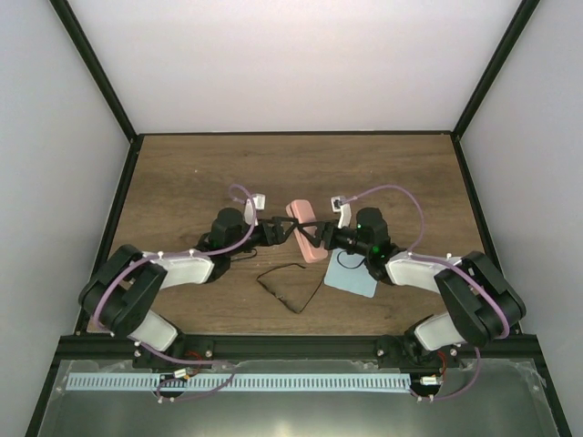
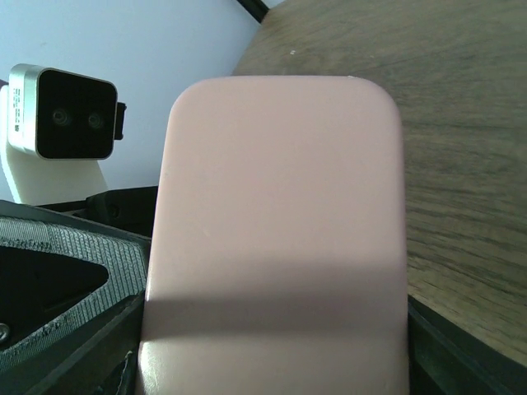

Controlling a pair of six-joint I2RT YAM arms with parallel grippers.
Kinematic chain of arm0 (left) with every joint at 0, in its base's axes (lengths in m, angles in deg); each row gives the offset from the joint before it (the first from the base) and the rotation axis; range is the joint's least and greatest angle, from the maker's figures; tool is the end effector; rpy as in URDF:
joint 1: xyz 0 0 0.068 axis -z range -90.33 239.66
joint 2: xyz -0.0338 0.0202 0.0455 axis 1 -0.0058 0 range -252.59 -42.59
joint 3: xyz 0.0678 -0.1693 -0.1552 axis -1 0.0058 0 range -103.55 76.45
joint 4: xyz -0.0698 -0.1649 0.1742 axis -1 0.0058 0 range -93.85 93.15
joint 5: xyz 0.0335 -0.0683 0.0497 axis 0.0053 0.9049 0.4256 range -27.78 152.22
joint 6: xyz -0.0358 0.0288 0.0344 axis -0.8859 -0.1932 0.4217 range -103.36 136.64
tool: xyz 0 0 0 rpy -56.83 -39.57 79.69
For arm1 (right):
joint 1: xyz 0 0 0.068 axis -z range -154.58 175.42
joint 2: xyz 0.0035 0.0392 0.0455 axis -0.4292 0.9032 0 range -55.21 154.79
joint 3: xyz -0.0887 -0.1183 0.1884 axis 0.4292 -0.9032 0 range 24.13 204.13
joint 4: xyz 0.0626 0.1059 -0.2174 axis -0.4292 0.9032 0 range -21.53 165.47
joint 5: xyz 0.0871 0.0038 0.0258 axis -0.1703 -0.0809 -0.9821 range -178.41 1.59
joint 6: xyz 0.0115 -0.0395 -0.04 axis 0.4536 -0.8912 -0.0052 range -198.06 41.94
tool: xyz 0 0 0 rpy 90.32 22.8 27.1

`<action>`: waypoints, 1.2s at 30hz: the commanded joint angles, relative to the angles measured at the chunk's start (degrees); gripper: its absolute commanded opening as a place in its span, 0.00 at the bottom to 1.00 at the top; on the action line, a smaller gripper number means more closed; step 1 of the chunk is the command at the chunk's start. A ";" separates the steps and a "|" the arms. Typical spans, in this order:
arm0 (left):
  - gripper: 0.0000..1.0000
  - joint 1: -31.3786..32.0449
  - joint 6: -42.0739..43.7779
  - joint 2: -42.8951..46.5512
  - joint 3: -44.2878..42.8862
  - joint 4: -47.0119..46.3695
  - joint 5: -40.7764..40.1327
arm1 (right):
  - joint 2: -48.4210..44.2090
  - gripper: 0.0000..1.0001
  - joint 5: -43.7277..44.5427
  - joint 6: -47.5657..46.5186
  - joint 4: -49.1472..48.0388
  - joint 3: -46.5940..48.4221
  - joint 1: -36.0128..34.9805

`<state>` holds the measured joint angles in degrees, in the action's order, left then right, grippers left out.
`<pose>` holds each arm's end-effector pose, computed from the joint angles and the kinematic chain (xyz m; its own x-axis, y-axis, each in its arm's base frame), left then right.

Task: Organize the sunglasses
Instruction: Open the sunglasses case at the center of the board.

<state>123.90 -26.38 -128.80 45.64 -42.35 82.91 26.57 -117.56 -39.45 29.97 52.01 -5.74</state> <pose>0.2346 -0.1769 0.1524 -0.7255 -0.2784 -0.6294 0.4250 0.5380 -0.7279 0.2279 0.1608 0.1589 -0.7103 0.2075 -0.6726 -0.5253 0.4798 0.7027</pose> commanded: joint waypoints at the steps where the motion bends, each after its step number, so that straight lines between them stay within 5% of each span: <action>1: 0.97 0.13 -1.88 -6.31 -0.21 -0.61 -1.29 | -3.96 0.73 -4.22 -0.12 -5.15 1.98 -0.84; 36: 0.97 -2.78 -2.87 -15.03 -1.27 -2.48 -1.16 | -4.58 0.72 -5.93 1.56 -5.80 0.66 3.05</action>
<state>123.23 -30.84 -141.26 44.05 -49.43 82.89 24.34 -117.78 -38.99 33.83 51.57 -3.16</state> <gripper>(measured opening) 0.967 0.756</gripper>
